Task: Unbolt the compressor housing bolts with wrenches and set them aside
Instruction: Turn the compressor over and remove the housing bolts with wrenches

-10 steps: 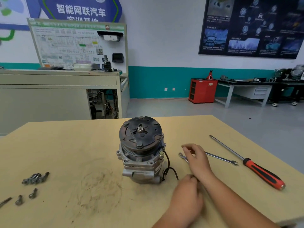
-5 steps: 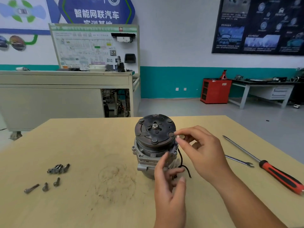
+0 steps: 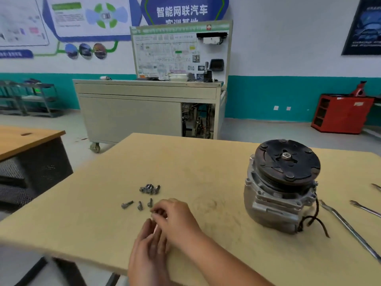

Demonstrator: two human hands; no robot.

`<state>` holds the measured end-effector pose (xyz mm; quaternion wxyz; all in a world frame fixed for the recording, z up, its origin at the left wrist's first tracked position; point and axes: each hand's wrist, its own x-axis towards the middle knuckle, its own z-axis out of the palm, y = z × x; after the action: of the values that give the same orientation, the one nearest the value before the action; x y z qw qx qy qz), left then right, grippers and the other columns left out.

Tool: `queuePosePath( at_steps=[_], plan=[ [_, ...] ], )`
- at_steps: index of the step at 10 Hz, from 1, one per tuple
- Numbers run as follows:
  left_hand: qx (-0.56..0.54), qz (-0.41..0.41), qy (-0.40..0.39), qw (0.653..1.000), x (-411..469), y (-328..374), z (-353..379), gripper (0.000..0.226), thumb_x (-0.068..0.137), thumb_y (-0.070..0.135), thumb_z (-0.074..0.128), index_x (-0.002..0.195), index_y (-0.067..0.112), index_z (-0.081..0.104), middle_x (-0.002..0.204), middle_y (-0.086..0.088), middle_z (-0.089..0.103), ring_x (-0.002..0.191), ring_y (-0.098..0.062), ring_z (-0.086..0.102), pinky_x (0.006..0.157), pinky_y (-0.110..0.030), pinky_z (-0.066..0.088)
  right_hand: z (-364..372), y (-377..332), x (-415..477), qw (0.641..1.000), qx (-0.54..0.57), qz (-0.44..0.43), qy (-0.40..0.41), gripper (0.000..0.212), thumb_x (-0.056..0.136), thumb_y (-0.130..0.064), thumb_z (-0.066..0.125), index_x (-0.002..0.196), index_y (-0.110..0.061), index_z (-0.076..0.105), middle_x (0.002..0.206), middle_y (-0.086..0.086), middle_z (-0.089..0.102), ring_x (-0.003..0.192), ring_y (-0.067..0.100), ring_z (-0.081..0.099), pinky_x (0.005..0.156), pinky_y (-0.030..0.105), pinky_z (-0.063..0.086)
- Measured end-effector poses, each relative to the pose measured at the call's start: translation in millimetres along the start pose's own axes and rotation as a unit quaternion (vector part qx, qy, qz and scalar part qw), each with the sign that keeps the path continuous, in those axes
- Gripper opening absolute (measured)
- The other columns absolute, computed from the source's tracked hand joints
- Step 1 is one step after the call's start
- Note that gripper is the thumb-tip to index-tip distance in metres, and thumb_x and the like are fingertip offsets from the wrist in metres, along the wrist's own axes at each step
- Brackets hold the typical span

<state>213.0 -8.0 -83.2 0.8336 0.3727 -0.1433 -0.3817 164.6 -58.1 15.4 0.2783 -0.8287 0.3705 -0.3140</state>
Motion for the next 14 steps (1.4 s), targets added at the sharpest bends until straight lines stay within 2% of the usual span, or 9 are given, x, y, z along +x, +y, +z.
queuePosePath(
  at_steps=[2,4,8,9,10,11,12,13,14],
  plan=[
    [0.019,0.039,0.121,0.992,13,90,0,0.041,0.100,0.013,0.030,0.135,-0.002,0.045,0.142,-0.016,0.045,0.132,-0.024,0.043,0.110,-0.033,0.034,59,-19,49,0.992,-0.078,-0.020,-0.095,0.020,0.091,-0.019,0.054,0.107,-0.011,0.064,0.112,0.009,0.065,0.104,0.025,0.059,0.086,0.033,0.048],
    [0.024,-0.003,0.151,0.988,27,101,-6,0.045,0.102,0.020,0.033,0.140,-0.003,0.040,0.146,-0.016,0.042,0.136,-0.025,0.039,0.114,-0.032,0.029,43,8,67,0.993,-0.104,0.051,0.029,0.020,0.093,-0.019,0.050,0.107,-0.011,0.062,0.110,0.009,0.063,0.102,0.026,0.058,0.083,0.030,0.044],
    [-0.039,-0.034,0.080,0.995,14,87,46,0.035,0.100,0.012,0.031,0.126,0.003,0.053,0.122,-0.009,0.060,0.118,-0.019,0.055,0.099,-0.030,0.039,9,18,43,0.990,-0.102,0.101,0.000,0.039,0.092,-0.023,0.054,0.130,-0.022,0.044,0.128,0.001,0.047,0.118,0.017,0.049,0.093,0.027,0.041],
    [0.011,0.011,-0.008,1.000,-14,67,74,0.033,0.096,-0.002,0.030,0.100,0.009,0.061,0.086,-0.008,0.069,0.074,-0.011,0.067,0.075,-0.024,0.049,-40,-12,3,0.990,0.004,-0.034,0.136,0.035,0.089,-0.021,0.053,0.122,-0.030,0.050,0.121,-0.013,0.047,0.115,0.002,0.047,0.092,0.019,0.040],
    [0.058,0.063,-0.095,0.992,-45,39,114,0.038,0.091,-0.013,0.035,0.094,0.011,0.064,0.078,-0.004,0.072,0.065,-0.009,0.065,0.064,-0.015,0.052,-121,-25,-51,0.878,0.051,-0.264,0.396,0.031,0.084,-0.015,0.053,0.109,-0.035,0.056,0.114,-0.012,0.052,0.111,0.007,0.051,0.087,0.015,0.038],
    [0.136,0.093,-0.242,0.956,-84,9,152,0.039,0.088,0.008,0.051,0.121,0.028,0.057,0.124,0.015,0.063,0.113,0.004,0.056,0.091,-0.013,0.045,-212,16,-86,0.758,0.038,-0.240,0.606,0.040,0.079,-0.010,0.051,0.101,-0.042,0.058,0.109,-0.008,0.054,0.108,0.010,0.051,0.087,0.024,0.039],
    [0.216,0.131,-0.326,0.911,-113,-12,183,0.061,0.087,0.047,0.041,0.143,0.043,0.018,0.154,0.029,0.017,0.141,0.010,0.012,0.119,-0.026,0.016,-259,70,-85,0.785,0.164,0.013,0.598,0.034,0.087,-0.015,0.046,0.089,-0.044,0.065,0.109,-0.017,0.062,0.105,-0.005,0.053,0.098,0.027,0.041],
    [0.255,0.158,-0.301,0.905,-122,-26,199,0.068,0.082,0.062,0.027,0.141,0.044,0.000,0.153,0.030,-0.003,0.140,0.012,-0.009,0.121,-0.039,0.000,-249,122,-72,0.900,0.231,0.186,0.320,0.028,0.099,-0.025,0.039,0.103,-0.031,0.066,0.127,-0.006,0.059,0.121,0.008,0.050,0.104,0.036,0.038],
    [0.207,0.126,-0.295,0.924,-112,-26,205,0.068,0.080,0.063,0.029,0.141,0.044,0.006,0.157,0.022,0.007,0.145,0.002,0.001,0.121,-0.043,0.008,-220,138,-74,0.910,0.245,0.211,0.261,0.035,0.099,-0.035,0.037,0.119,-0.023,0.063,0.123,-0.002,0.063,0.119,0.014,0.055,0.105,0.041,0.040]
  ],
)
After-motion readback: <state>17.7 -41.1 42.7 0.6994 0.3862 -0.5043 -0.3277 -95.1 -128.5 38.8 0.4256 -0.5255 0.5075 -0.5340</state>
